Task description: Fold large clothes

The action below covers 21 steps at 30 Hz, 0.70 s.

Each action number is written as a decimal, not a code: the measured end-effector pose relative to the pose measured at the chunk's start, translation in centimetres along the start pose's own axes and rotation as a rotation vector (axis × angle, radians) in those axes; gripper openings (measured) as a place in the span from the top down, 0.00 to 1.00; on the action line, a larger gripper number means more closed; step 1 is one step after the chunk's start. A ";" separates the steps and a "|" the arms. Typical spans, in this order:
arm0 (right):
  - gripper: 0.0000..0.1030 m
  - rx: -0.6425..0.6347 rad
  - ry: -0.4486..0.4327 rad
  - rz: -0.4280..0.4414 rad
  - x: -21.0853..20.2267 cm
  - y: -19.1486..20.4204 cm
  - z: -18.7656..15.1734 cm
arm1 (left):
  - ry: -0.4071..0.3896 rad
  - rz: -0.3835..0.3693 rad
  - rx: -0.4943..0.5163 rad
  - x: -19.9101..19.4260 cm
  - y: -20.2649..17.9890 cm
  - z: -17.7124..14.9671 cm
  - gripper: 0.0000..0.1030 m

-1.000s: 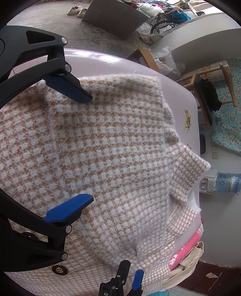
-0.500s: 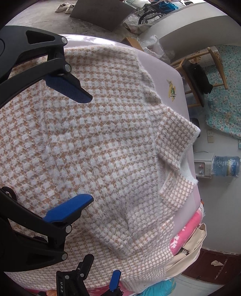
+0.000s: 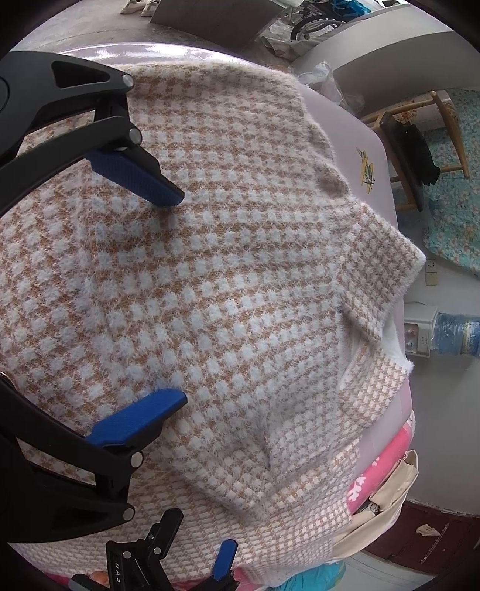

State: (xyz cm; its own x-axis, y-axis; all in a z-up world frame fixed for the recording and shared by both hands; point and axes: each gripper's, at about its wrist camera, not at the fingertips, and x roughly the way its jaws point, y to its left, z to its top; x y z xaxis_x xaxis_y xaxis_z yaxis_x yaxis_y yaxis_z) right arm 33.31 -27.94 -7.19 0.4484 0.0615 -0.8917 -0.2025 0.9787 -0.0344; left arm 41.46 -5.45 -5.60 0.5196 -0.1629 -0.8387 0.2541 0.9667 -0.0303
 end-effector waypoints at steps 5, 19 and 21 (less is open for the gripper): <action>0.06 0.008 0.012 -0.001 0.1 0.0 0.2 | -0.005 -0.003 -0.001 0.0 -0.1 -0.1 0.07; 0.06 0.100 0.090 0.009 -1.5 -1.4 2.1 | -0.011 -0.003 -0.005 -0.1 0.0 -0.2 0.07; 0.06 0.119 0.067 -0.002 -3.0 -2.8 2.6 | -0.013 -0.002 -0.005 -0.1 0.0 -0.2 0.06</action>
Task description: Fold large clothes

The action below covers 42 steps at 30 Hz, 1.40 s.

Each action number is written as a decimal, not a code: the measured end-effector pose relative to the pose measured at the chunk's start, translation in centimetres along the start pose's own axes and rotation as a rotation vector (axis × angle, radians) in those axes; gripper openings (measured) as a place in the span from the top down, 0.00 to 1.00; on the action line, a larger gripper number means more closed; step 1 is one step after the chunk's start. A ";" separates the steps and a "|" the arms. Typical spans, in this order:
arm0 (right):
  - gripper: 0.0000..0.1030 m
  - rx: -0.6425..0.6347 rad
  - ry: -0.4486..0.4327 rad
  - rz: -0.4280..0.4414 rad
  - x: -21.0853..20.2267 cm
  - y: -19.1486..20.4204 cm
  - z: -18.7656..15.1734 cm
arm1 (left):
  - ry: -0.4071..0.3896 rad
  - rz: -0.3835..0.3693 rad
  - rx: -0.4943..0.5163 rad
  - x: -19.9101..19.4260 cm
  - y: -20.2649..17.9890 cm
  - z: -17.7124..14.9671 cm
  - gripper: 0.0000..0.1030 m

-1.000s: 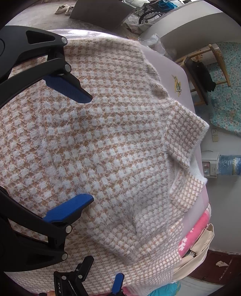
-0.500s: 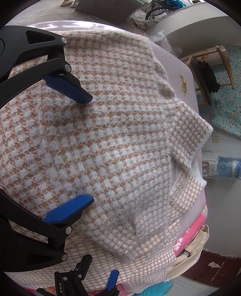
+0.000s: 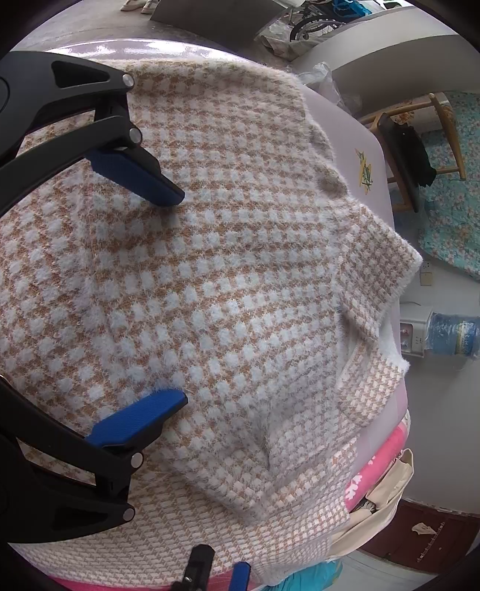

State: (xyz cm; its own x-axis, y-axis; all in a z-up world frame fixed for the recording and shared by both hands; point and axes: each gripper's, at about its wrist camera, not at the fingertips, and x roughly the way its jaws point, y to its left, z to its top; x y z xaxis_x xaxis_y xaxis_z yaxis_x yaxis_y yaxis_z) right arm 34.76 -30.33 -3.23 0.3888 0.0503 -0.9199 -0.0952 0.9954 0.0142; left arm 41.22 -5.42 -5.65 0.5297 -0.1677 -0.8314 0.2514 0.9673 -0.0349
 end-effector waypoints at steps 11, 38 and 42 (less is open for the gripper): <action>0.06 0.366 0.039 -0.116 -5.1 -18.5 2.0 | -0.003 0.001 -0.002 0.1 0.0 0.0 0.06; 0.63 0.912 -0.065 -0.292 0.1 -40.2 -2.1 | 0.008 -0.002 -0.008 0.6 -0.2 0.4 0.06; 0.79 0.858 -0.089 -0.383 -1.5 -38.5 -1.2 | 0.008 -0.005 -0.004 0.4 -0.1 0.2 0.06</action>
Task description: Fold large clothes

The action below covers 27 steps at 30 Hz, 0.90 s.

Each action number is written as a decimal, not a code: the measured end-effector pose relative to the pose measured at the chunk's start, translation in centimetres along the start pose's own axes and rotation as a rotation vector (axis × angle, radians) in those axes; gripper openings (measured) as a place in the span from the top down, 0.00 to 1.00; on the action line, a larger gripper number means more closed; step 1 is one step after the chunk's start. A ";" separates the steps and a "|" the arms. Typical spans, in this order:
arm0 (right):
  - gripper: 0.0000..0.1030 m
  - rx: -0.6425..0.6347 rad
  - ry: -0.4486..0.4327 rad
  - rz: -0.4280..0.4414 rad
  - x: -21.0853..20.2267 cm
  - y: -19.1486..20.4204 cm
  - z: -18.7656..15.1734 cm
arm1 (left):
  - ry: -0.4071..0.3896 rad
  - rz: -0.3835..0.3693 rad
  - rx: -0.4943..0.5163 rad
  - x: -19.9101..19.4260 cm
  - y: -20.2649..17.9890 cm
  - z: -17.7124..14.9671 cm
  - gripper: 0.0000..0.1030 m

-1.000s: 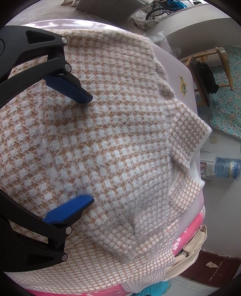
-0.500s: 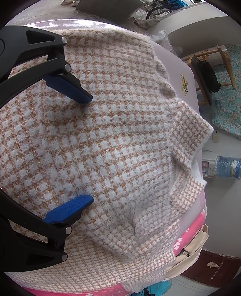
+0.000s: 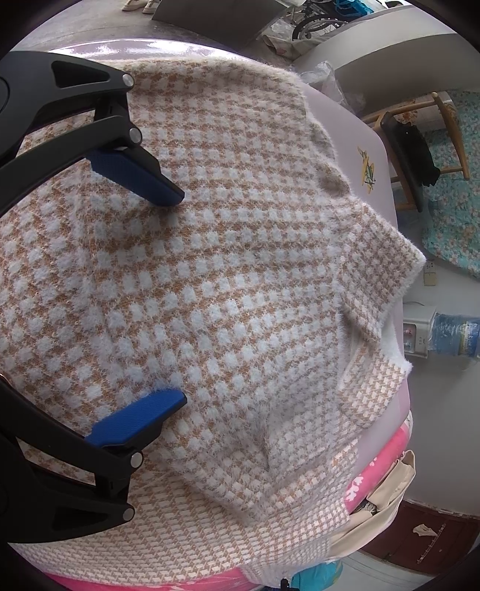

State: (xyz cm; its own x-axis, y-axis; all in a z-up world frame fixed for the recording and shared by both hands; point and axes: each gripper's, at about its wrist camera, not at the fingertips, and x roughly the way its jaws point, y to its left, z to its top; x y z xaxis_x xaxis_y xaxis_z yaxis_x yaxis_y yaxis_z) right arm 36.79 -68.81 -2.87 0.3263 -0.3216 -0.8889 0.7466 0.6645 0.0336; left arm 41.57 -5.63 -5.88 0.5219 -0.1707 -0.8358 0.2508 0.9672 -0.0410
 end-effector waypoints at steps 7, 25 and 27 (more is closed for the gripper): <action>0.81 -0.021 -0.169 0.049 -8.8 1.7 0.2 | 0.005 0.012 -0.003 0.3 -0.1 0.5 0.07; 0.82 -0.618 -0.633 0.408 -35.0 24.7 -12.8 | -0.108 -0.013 -0.128 -7.4 8.5 -3.4 0.27; 0.82 -0.688 -0.629 0.505 -36.4 27.9 -16.7 | -0.103 -0.043 -0.149 -8.1 9.9 -4.8 0.28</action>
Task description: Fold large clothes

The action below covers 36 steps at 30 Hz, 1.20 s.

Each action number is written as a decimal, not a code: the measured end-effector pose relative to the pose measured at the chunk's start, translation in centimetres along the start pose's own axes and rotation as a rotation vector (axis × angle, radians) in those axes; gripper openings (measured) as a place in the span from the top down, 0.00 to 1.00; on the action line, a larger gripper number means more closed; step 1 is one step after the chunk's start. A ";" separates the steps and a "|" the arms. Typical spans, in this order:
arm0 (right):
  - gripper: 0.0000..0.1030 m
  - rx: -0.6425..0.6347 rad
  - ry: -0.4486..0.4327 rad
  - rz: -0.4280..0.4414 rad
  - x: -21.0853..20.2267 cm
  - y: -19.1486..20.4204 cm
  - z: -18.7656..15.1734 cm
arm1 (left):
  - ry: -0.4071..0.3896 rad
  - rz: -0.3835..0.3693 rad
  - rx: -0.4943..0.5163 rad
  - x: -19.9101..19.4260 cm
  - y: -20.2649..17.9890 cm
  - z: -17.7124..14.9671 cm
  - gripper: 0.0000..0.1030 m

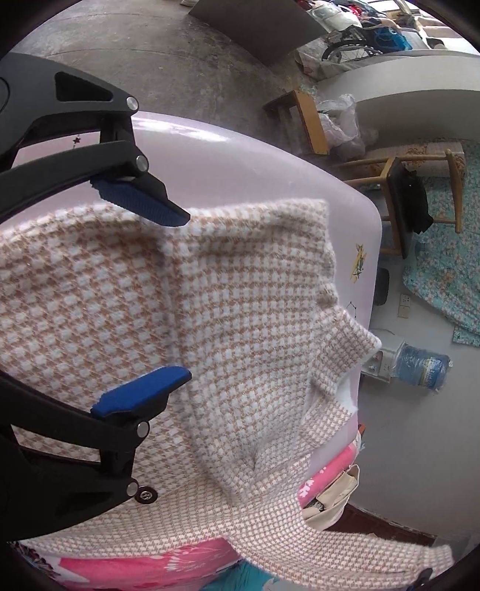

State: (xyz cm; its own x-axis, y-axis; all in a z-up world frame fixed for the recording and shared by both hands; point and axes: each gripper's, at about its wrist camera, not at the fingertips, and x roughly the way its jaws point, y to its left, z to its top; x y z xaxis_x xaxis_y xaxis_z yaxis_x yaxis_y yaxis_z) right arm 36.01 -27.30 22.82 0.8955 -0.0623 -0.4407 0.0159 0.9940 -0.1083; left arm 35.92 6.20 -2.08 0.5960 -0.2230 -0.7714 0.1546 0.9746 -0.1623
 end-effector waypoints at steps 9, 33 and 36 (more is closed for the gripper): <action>0.40 -0.089 0.360 0.586 3.0 16.9 -8.7 | -0.016 -0.125 -0.008 -2.9 2.6 -2.5 0.28; 0.43 0.197 0.537 0.123 12.9 -8.7 -20.7 | -0.126 -0.201 -0.036 2.4 -3.6 10.0 0.97; 0.49 0.171 0.543 0.130 13.8 -8.2 -21.2 | -0.133 -0.070 -0.050 2.9 -2.3 10.0 0.97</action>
State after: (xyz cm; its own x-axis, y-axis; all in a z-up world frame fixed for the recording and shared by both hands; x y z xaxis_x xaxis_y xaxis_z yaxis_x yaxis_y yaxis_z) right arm 38.82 -38.23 -1.30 0.5395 0.0686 -0.8392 0.0329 0.9942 0.1025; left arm 45.14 3.11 2.22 0.6851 -0.2877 -0.6693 0.1619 0.9558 -0.2453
